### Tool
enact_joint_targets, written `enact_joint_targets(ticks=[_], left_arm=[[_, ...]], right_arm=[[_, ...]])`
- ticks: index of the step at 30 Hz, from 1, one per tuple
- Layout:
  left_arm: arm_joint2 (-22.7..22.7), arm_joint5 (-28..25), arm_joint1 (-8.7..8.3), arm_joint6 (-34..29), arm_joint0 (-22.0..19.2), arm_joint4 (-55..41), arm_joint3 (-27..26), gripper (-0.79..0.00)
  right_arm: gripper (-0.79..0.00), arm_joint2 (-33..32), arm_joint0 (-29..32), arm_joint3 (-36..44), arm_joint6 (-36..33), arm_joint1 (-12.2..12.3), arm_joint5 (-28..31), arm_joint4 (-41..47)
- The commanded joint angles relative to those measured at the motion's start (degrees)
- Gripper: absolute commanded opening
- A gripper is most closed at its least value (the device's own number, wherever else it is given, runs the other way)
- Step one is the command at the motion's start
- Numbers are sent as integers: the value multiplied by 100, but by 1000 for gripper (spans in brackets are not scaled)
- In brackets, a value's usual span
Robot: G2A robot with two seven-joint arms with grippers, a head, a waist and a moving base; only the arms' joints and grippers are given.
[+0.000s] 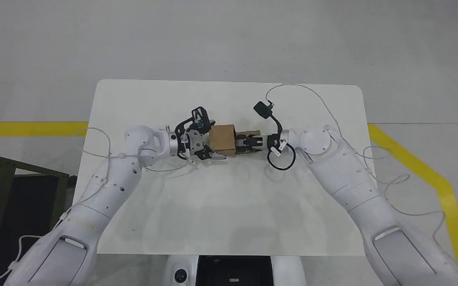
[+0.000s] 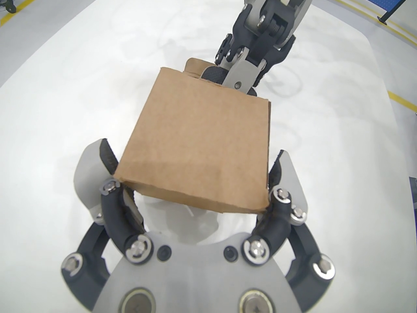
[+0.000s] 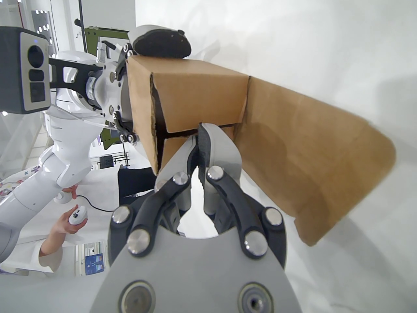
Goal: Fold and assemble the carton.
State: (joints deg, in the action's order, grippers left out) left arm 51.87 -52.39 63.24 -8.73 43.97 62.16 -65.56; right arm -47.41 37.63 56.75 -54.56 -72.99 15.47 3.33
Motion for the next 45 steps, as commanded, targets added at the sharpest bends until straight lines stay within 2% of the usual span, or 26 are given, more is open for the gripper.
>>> enact_joint_targets(ticks=[1, 14, 21, 29, 30, 31, 35, 45], left_arm=[[-4, -6, 4, -7, 14, -6, -11, 0], [18, -32, 18, -83, 60, -61, -42, 0], [59, -23, 17, -81, 88, -72, -75, 0], [153, 5, -7, -101, 172, -71, -175, 0], [165, 11, -10, -106, 182, -75, -191, 0], [176, 14, -13, -113, 193, -76, -207, 0], [213, 30, -22, -158, 218, -79, -274, 0], [227, 66, -13, -204, 251, -126, -340, 0]], right_arm=[[-785, 11, 4, 13, 32, -12, 23, -17], [-785, 17, 21, -61, 86, -83, 131, 62], [-785, -448, 147, -24, -200, 102, 293, 67], [-785, -1119, 540, 345, -420, 372, 186, 100], [-767, -1198, 589, 393, -452, 403, 170, 99], [-690, -1273, 632, 439, -503, 434, 150, 94], [-563, -1539, 771, 517, -584, 545, 29, -2], [-496, -1508, 772, 472, -488, 577, -233, -244]])
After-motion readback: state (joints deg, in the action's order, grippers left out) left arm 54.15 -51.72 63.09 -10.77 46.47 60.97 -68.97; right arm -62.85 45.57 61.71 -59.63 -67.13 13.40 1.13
